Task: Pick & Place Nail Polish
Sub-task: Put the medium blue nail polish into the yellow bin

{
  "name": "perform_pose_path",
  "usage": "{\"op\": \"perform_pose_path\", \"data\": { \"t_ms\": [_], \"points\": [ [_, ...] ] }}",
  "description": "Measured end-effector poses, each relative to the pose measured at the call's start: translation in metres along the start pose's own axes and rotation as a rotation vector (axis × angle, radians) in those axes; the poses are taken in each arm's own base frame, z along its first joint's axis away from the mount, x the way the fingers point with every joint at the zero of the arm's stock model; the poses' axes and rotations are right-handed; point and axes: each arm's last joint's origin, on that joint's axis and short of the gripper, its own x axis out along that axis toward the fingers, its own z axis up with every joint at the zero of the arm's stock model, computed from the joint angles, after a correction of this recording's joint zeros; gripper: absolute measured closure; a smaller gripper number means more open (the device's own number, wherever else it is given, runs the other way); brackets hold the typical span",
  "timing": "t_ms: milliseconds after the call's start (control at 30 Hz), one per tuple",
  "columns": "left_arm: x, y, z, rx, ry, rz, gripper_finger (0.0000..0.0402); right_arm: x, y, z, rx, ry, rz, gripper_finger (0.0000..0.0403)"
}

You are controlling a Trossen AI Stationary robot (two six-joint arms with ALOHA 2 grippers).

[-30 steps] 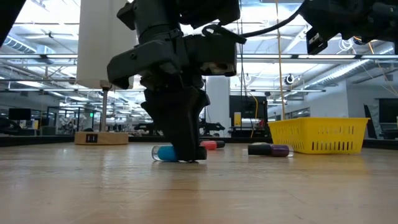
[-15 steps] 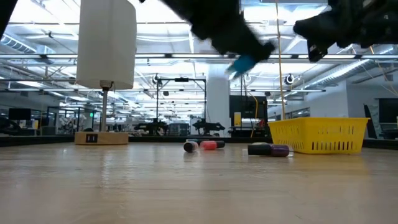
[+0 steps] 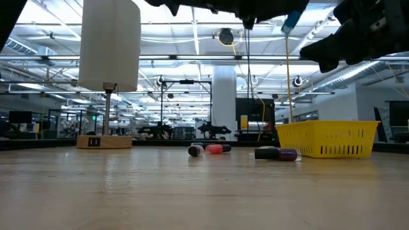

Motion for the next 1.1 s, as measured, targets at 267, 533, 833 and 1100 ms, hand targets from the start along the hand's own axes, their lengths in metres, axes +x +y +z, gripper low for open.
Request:
{"op": "perform_pose_path", "data": {
  "t_ms": [267,533,833,1100],
  "points": [
    [-0.003,0.028,0.002,0.001,-0.108,0.06,0.0364,-0.001,-0.006,-0.019,-0.016,0.069,-0.158,0.0353],
    [-0.001,0.044,-0.003,-0.042,-0.136,0.218,0.0364,-0.002,-0.01,-0.022,0.002,-0.051,-0.209,0.03],
    [0.0,0.057,-0.012,-0.075,-0.128,0.249,0.0364,0.003,-0.008,-0.007,-0.021,-0.227,-0.143,0.0156],
    [-0.001,0.058,-0.012,-0.075,-0.128,0.246,0.0364,0.014,-0.008,-0.002,-0.032,-0.225,-0.155,0.0149]
  ]
}}
